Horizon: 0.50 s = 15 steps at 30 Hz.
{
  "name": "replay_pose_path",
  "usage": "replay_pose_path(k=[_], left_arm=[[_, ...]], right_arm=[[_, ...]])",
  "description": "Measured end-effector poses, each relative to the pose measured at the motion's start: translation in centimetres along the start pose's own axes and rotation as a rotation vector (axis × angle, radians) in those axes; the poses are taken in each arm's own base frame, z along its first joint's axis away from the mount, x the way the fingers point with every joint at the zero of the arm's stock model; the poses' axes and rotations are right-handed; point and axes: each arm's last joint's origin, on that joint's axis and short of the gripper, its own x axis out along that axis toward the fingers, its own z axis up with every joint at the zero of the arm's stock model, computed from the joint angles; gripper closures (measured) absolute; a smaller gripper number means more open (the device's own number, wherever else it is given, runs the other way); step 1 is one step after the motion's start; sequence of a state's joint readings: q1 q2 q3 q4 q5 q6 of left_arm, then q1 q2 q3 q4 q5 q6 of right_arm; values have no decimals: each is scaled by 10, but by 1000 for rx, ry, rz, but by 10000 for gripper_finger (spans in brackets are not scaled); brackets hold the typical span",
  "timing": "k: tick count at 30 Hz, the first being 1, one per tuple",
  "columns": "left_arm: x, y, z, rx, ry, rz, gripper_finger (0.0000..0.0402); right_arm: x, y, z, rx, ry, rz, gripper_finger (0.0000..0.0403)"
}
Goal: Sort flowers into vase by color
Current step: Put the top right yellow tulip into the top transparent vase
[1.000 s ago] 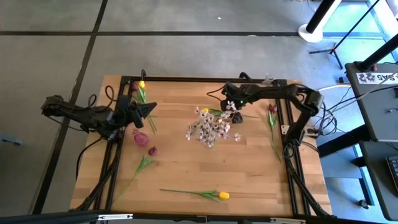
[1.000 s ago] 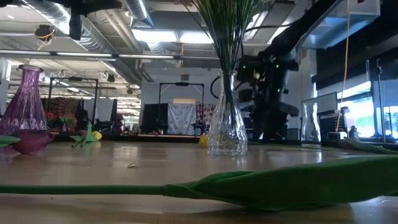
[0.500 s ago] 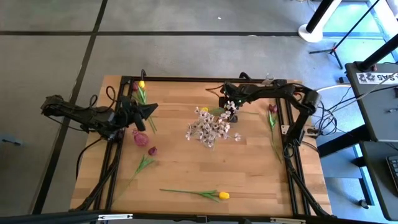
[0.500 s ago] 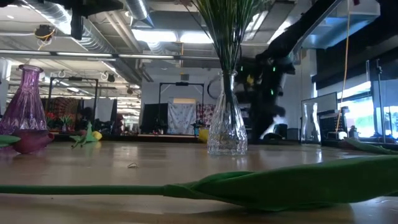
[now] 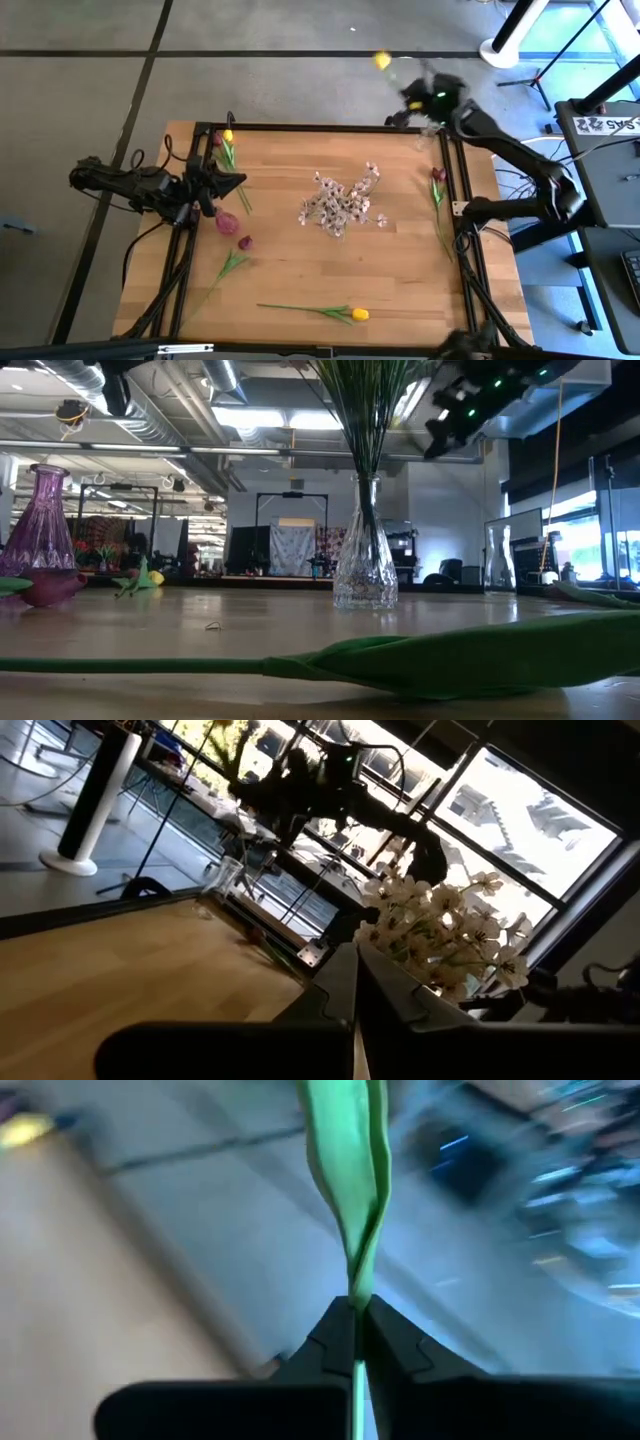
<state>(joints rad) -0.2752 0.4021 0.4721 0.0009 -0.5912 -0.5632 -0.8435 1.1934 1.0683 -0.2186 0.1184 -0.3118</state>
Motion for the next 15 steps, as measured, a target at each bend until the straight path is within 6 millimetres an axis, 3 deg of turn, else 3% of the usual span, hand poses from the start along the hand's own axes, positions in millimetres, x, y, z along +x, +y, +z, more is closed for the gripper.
replay_pose_path(k=[3, 8, 15], left_arm=[[-1, 0, 1, 16, -6, 2, 401], [-1, 1, 1, 23, -23, 32, 401], [-1, 0, 5, -8, -69, 40, 401]], right_arm=[[-11, -22, 3, 21, -38, -158, 398], [-8, -43, 3, 27, -68, -300, 398], [8, -39, -25, 72, -89, -381, 400]])
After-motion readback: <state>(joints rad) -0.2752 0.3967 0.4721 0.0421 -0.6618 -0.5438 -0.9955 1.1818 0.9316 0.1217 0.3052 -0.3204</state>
